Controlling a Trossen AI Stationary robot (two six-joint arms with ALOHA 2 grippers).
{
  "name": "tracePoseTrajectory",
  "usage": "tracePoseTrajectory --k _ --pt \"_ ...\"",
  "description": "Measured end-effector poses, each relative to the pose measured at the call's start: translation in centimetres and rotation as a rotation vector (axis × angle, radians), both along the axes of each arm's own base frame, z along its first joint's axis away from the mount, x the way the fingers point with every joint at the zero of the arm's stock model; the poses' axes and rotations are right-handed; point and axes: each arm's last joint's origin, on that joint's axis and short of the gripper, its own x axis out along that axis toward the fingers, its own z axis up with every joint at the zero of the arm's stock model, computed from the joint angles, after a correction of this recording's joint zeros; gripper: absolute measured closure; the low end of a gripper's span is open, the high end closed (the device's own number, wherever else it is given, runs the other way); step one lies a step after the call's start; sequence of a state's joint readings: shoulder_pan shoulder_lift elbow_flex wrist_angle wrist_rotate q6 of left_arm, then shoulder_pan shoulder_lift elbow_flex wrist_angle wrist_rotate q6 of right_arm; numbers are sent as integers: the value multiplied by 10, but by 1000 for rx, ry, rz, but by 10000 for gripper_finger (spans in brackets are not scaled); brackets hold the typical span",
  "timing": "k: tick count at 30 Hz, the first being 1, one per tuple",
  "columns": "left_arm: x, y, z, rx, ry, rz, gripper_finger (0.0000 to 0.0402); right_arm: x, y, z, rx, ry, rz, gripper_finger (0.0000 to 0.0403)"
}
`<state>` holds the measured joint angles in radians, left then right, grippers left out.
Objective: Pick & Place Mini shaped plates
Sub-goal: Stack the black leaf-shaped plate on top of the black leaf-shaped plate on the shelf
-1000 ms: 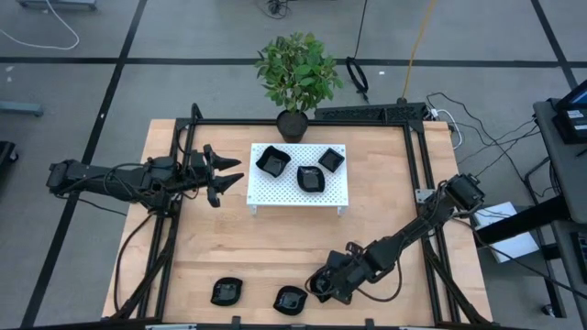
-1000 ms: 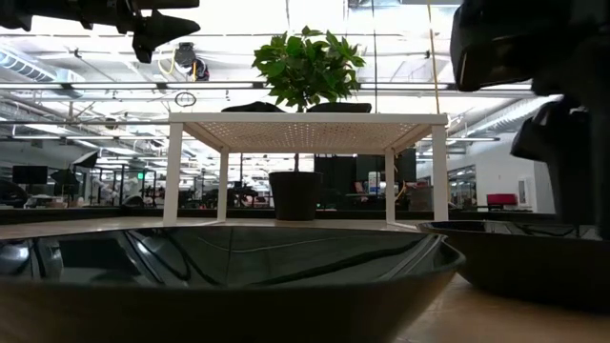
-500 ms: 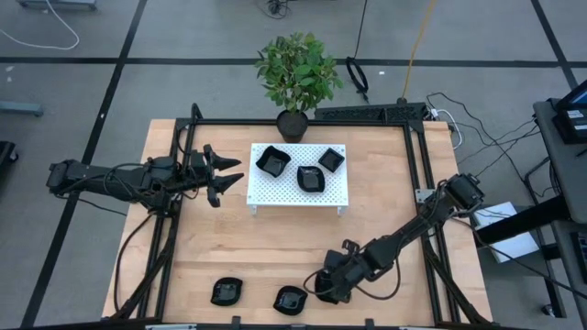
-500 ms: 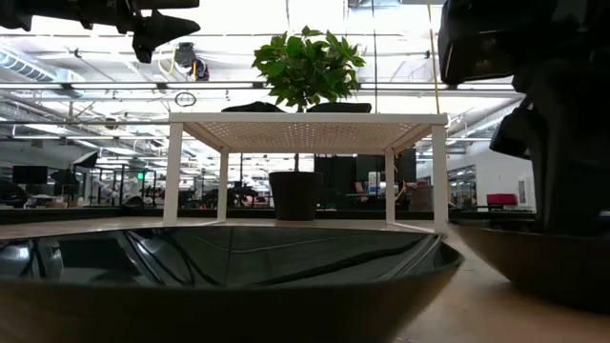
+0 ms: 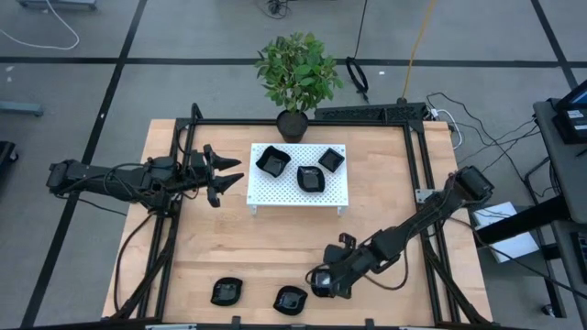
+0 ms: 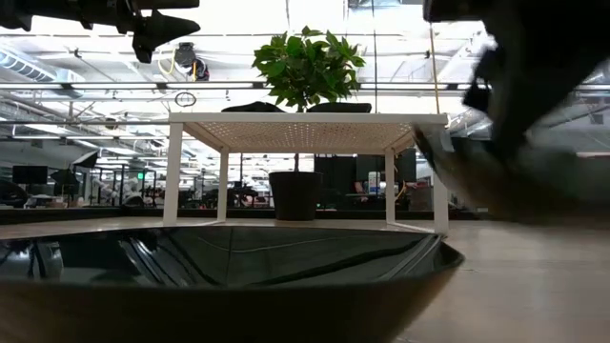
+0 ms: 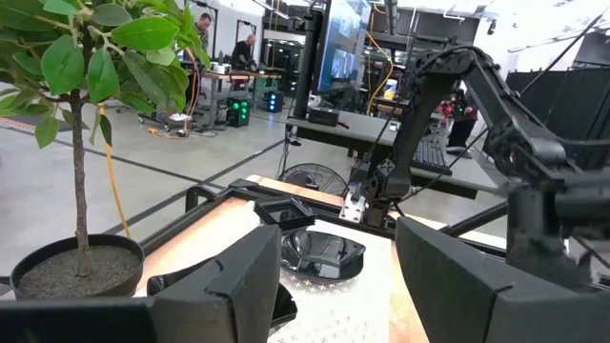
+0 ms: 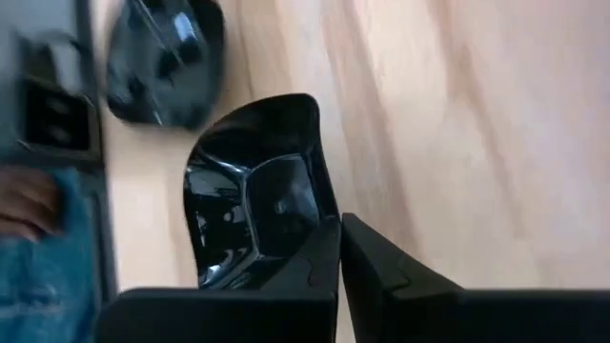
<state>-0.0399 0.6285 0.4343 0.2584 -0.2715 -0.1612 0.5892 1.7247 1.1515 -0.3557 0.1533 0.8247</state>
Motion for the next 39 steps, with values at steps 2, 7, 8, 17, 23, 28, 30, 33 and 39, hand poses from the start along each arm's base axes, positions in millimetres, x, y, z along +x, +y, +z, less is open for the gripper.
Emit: tracePoseTrajectory --k 2,7,8,17,23,28,30,33,39 --pt "0 0 0 0 0 0 190 -2 -3 13 -2 -53 -3 403" --pt "0 0 0 0 0 0 190 -10 -11 45 -32 -175 15 403" --pt "0 0 0 0 0 0 190 -12 -13 51 -45 -200 15 403" --pt "0 0 0 0 0 0 190 -21 -53 103 -41 -371 -43 403" --pt "0 0 0 0 0 0 190 -12 -102 165 13 -510 -50 403" --pt "0 0 0 0 0 0 190 0 -142 206 -71 -560 -118 403" --pt "0 0 0 0 0 0 190 3 -156 206 -78 -506 -120 403" --pt "0 0 0 0 0 0 190 6 -176 198 -79 -425 -149 403" --pt "0 0 0 0 0 0 190 1 -223 181 -121 -325 -296 403"
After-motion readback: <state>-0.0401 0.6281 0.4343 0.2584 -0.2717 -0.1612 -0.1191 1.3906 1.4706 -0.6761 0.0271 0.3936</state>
